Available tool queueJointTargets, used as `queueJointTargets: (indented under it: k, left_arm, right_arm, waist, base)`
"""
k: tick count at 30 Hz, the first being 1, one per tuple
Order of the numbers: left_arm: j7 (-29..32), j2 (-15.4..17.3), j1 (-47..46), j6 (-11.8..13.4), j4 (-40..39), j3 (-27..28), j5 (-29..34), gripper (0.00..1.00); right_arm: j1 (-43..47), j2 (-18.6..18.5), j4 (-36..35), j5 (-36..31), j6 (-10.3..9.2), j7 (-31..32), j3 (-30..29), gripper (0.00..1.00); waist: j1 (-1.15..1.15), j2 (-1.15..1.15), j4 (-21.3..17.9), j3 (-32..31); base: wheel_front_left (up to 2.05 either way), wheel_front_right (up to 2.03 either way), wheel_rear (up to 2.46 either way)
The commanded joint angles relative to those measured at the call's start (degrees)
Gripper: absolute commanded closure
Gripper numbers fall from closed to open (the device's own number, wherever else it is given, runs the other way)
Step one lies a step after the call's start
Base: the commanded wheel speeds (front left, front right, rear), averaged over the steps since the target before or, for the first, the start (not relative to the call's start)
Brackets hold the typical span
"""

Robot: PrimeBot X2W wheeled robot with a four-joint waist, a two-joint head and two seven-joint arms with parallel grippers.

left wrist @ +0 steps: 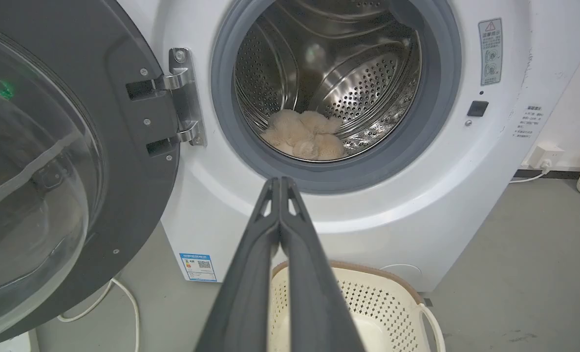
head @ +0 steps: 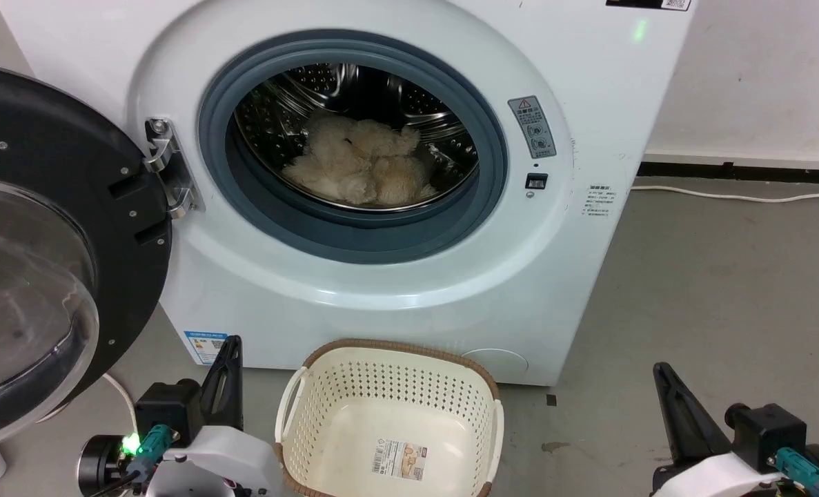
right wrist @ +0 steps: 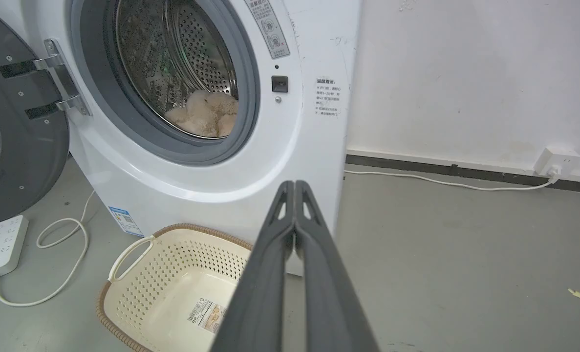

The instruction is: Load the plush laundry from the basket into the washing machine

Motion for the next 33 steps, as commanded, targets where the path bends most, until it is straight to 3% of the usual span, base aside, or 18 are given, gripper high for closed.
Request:
queueJointTargets:
  k: [1,33]
  left_arm:
    - [0.4,-0.7,0.9,-0.5,-0.5,0.5,1.1,1.0]
    - [3.3,-4.2,1.7,-2.4,-2.9,4.4,7.8,1.0]
  right_arm:
    - [-1.0,0.0,-0.5,-0.7,-0.03,0.4,0.2,1.0]
    - [-2.9,0.0,-2.0,-3.8,-0.04,4.0,0.5,1.0]
  waist:
    - [0.0,0.0,0.0,0.0]
    - [0.0,0.0,-0.1,0.6]
  base:
    - [0.0,0.0,0.0]
    - [0.0,0.0,0.0]
